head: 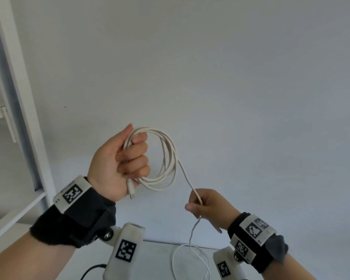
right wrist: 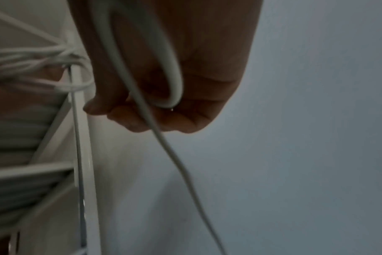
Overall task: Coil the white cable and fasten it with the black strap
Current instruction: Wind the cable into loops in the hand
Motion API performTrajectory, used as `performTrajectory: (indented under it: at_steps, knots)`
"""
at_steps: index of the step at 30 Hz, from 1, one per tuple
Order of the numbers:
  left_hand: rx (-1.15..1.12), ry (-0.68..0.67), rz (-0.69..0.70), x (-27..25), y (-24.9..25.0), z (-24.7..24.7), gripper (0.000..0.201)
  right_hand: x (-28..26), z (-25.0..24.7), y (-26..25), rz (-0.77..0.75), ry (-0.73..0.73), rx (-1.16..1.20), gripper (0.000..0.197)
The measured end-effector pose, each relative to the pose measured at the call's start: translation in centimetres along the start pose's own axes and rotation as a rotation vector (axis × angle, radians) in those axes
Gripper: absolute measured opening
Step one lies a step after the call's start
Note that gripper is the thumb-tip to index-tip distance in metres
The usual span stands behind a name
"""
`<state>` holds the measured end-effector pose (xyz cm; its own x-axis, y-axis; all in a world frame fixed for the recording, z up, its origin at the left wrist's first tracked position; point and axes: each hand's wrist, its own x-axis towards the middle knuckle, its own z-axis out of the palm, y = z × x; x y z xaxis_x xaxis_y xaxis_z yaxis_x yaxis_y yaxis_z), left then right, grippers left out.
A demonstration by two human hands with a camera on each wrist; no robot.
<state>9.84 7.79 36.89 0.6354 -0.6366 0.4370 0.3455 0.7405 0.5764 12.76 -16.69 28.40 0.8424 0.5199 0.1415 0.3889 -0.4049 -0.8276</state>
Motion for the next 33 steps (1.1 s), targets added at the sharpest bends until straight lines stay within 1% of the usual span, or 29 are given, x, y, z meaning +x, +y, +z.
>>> performTrajectory:
  at_steps: [2, 4, 5, 7, 8, 9, 12, 14, 15, 17, 20, 22, 24, 26, 28, 31, 33]
  knots:
    - [0.011, -0.002, 0.019, -0.2, 1.0, -0.1, 0.037, -0.4, 0.1, 0.8, 0.061, -0.024, -0.065, 0.032]
    - [0.041, 0.033, 0.039, -0.5, 1.6, 0.1, 0.038, -0.9, 0.2, 1.3, 0.091, -0.029, -0.073, 0.028]
    - [0.090, 0.082, 0.056, -0.6, 1.6, 0.2, 0.037, -1.1, 0.2, 1.3, 0.089, -0.027, -0.060, 0.025]
    - [0.267, 0.259, 0.137, -0.6, 1.2, 0.7, 0.036, -1.6, 0.3, 1.1, 0.070, 0.006, -0.035, 0.018]
    - [0.344, 0.342, 0.183, -0.5, 0.9, 1.0, 0.037, -1.8, 0.4, 1.1, 0.061, 0.043, -0.006, 0.016]
    - [0.388, 0.397, 0.222, -0.5, 0.8, 1.2, 0.038, -1.9, 0.6, 1.1, 0.052, 0.099, 0.041, 0.014]
    - [0.401, 0.460, 0.281, -0.3, 0.5, 1.3, 0.040, -2.2, 0.8, 1.3, 0.084, 0.304, 0.217, 0.013]
    - [0.426, 0.493, 0.296, -0.2, 0.2, 1.3, 0.040, -2.2, 0.9, 1.0, 0.142, 0.367, 0.284, 0.013]
    - [0.454, 0.509, 0.301, 0.0, 0.0, 1.4, 0.039, -2.1, 1.0, 0.9, 0.155, 0.375, 0.260, 0.012]
    - [0.515, 0.528, 0.322, 0.2, -0.6, 1.4, 0.035, -2.0, 1.2, 0.5, 0.133, 0.383, 0.080, 0.010]
    - [0.593, 0.533, 0.355, 0.5, -1.5, 1.4, 0.029, -2.1, 1.6, -0.5, 0.033, 0.371, -0.240, 0.008]
    - [0.680, 0.516, 0.334, 0.6, -2.0, 1.4, 0.025, -2.2, 1.9, -1.4, -0.019, 0.339, -0.422, 0.008]
    - [0.811, 0.521, 0.289, 0.7, -2.7, 1.6, 0.024, -2.5, 2.1, -2.4, -0.055, 0.304, -0.568, 0.013]
    - [0.973, 0.534, 0.251, 0.7, -3.4, 1.6, 0.024, -2.7, 2.4, -3.4, -0.102, 0.307, -0.656, 0.019]
    - [1.123, 0.539, 0.216, 0.7, -4.1, 1.4, 0.023, -2.7, 2.7, -4.3, -0.186, 0.322, -0.716, 0.019]
    - [1.252, 0.521, 0.139, 0.7, -5.0, 0.9, 0.027, -2.7, 2.7, -5.6, -0.284, 0.357, -0.797, 0.017]
    - [1.312, 0.515, 0.091, 0.6, -5.5, 0.7, 0.027, -2.8, 2.7, -6.4, -0.328, 0.366, -0.810, 0.021]
